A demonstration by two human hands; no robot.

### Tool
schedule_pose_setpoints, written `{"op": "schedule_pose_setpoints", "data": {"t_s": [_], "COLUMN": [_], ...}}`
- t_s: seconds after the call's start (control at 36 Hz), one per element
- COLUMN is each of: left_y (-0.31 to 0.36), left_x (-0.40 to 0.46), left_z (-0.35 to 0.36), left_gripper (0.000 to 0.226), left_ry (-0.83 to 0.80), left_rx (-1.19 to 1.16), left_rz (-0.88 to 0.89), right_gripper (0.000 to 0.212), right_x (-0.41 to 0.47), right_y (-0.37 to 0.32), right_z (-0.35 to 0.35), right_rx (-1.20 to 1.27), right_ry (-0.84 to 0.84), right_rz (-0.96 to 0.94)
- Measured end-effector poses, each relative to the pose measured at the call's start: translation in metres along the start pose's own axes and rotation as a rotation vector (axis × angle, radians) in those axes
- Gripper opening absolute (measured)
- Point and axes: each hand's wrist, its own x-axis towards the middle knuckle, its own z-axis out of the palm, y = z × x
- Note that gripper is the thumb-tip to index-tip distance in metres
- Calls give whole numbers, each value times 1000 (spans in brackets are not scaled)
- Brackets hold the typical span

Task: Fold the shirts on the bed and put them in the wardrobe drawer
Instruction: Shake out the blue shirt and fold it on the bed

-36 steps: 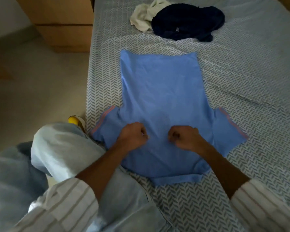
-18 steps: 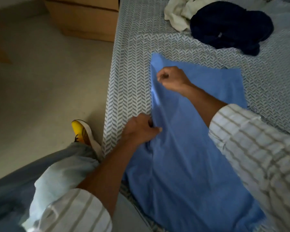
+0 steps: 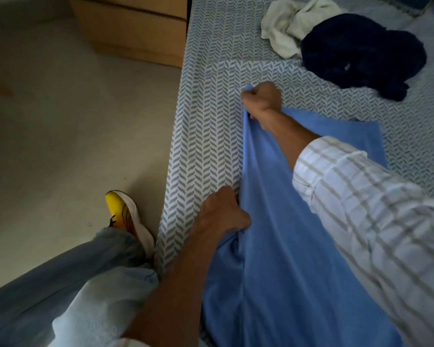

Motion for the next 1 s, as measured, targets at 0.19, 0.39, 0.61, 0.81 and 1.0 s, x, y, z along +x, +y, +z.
{"op": "schedule_pose_setpoints", "data": {"t_s": [0.19, 0.39, 0.61, 0.81, 1.0], "left_y": [3, -1, 0, -5, -4], "left_x": [1, 3, 1, -11, -20], "left_z": [1, -4, -8, -7, -8], "left_gripper": [50, 49, 28, 16, 22], "left_ry": [35, 83, 56, 87, 95], "left_rx": [-16, -5, 89, 62, 51], "left_rz": [-50, -99, -132, -192, -192], "right_gripper": [66, 29, 32, 29, 22], "right_x": [7, 14, 15, 11, -24], "right_y": [17, -7, -2, 10, 31], "right_z": [9, 15, 27, 21, 20], "right_rx": [-25, -192, -78, 29, 18], "right_ry": [-109, -64, -18, -79, -21], "right_rz": [49, -58, -83, -128, -183]}}
